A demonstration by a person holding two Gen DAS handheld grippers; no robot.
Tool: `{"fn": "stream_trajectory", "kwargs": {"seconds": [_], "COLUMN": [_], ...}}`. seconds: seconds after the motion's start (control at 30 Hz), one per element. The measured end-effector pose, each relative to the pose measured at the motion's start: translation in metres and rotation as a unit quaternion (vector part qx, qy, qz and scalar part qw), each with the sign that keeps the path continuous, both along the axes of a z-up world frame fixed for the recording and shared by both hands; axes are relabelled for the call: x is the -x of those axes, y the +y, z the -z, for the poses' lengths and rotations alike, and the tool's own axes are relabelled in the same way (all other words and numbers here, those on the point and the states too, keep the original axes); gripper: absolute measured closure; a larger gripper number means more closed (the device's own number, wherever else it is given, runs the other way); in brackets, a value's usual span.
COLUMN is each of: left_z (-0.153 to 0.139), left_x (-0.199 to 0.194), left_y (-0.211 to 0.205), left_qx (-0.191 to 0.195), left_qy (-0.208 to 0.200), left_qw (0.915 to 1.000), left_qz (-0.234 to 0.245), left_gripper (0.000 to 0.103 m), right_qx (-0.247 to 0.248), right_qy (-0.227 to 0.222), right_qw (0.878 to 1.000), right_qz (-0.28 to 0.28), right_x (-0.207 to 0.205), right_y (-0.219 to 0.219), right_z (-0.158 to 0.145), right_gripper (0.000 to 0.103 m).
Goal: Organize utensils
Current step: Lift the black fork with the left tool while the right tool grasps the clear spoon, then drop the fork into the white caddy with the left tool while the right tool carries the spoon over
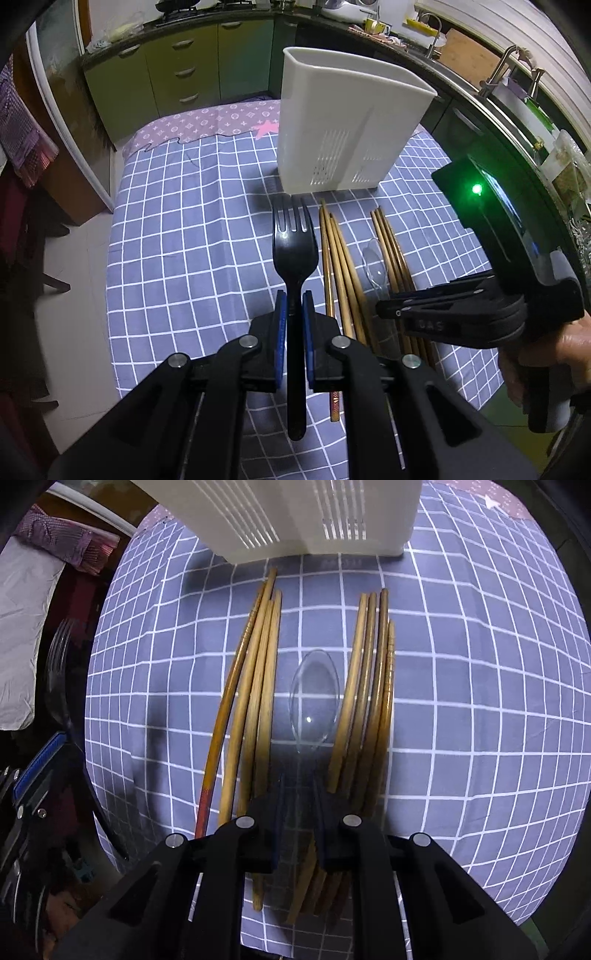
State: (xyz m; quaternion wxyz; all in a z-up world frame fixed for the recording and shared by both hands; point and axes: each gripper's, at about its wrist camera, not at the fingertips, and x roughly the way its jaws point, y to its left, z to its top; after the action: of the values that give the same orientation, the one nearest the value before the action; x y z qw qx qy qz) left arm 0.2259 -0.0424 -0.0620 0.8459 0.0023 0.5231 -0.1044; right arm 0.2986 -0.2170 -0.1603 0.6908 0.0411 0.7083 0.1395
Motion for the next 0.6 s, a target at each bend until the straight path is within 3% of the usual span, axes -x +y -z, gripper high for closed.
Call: {"fn": "stream_trajectory", "kwargs": {"seconds": [0.17,0.33,0.53,0.6], "left_z": [-0.002,-0.010,-0.038,-0.049], "left_x": [-0.002,-0.002,-0.003,-0.006], "left_y": [0.003,0.001,-0.010,-0.014], "left_qx": [0.002,0.006,0.020,0.023], "left_qy": [-0.004,-0.013,-0.045,-0.057], "left_qw": [1.0000,0.9999,0.9988,0.9981], "left_qz": [-0.004,-0.003,0.005,0.006], "left_gripper": [0.095,0.095,0.095,0.095], "right_qx": [0.025,-0.012,-0.063,-0.089], "right_qy": [-0.027,-0.053,-0.170,-0.190], "right_qw": [0.999,0.998,0.983,0.978], "right_qz": [-0.011,-0.012,-0.020,-0.014], "right_x": [0.003,0.014,0.051,0.058], "right_y": [0.010,0.000,-0.033,-0.044], "right_z": [0.000,-0.010,-0.063,-0.075], "right_gripper": [0.092,0.093,0.093,0.093]}}
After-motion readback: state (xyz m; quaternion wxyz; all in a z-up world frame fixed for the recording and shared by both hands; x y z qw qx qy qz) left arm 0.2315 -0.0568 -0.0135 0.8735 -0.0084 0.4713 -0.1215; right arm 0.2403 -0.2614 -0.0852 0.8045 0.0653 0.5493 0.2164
